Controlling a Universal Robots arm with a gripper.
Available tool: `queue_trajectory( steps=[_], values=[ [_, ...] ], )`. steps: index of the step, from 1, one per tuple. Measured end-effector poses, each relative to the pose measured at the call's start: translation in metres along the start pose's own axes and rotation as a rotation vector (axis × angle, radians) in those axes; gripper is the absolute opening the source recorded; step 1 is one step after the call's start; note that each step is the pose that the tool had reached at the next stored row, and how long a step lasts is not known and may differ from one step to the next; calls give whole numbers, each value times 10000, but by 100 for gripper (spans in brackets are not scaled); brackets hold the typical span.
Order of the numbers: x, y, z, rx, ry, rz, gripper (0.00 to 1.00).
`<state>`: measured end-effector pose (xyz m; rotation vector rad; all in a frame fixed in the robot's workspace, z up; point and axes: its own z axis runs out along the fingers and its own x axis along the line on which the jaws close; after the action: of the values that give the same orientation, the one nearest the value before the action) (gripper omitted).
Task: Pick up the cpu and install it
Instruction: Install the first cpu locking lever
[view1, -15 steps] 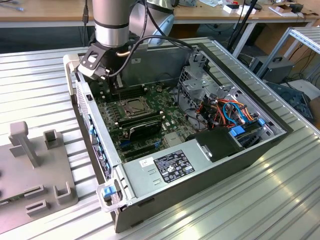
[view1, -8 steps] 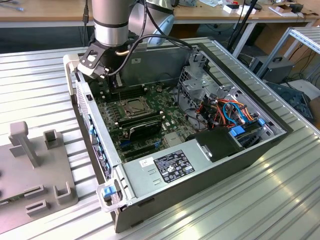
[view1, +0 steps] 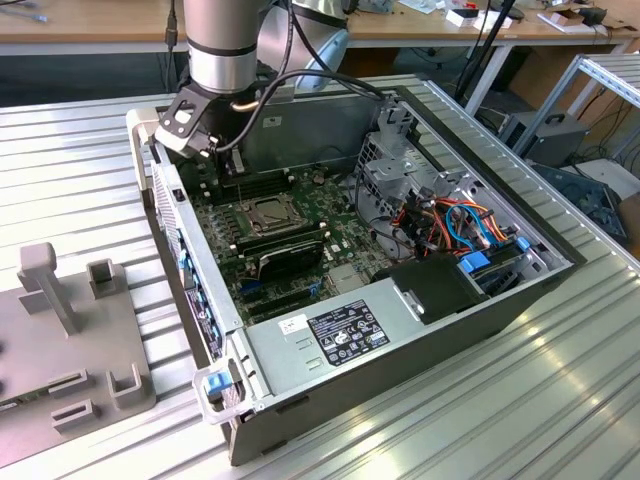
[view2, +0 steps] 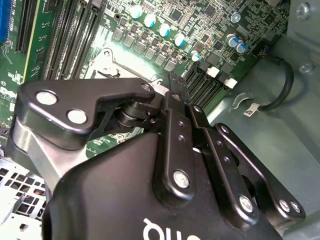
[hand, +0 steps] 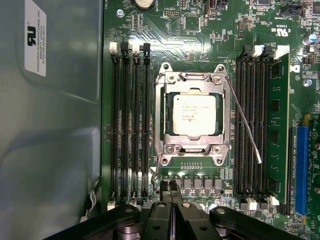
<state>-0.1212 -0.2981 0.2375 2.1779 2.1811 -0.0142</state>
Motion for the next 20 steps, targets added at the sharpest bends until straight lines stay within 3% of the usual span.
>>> queue_trajectory(
  steps=[7,8,10,13,16,20],
  values=[
    [-38,1,-30,2,-6,0,11],
    [-45,2,-57,1,-6,0,11],
    [-52,8,-172,-21,-2,2,11],
    [-58,11,-268,-16,-6,-1,11],
    [-58,5,-266,-28,2,2,11],
    [-54,-18,-195,-36,-4,4,11]
  ],
)
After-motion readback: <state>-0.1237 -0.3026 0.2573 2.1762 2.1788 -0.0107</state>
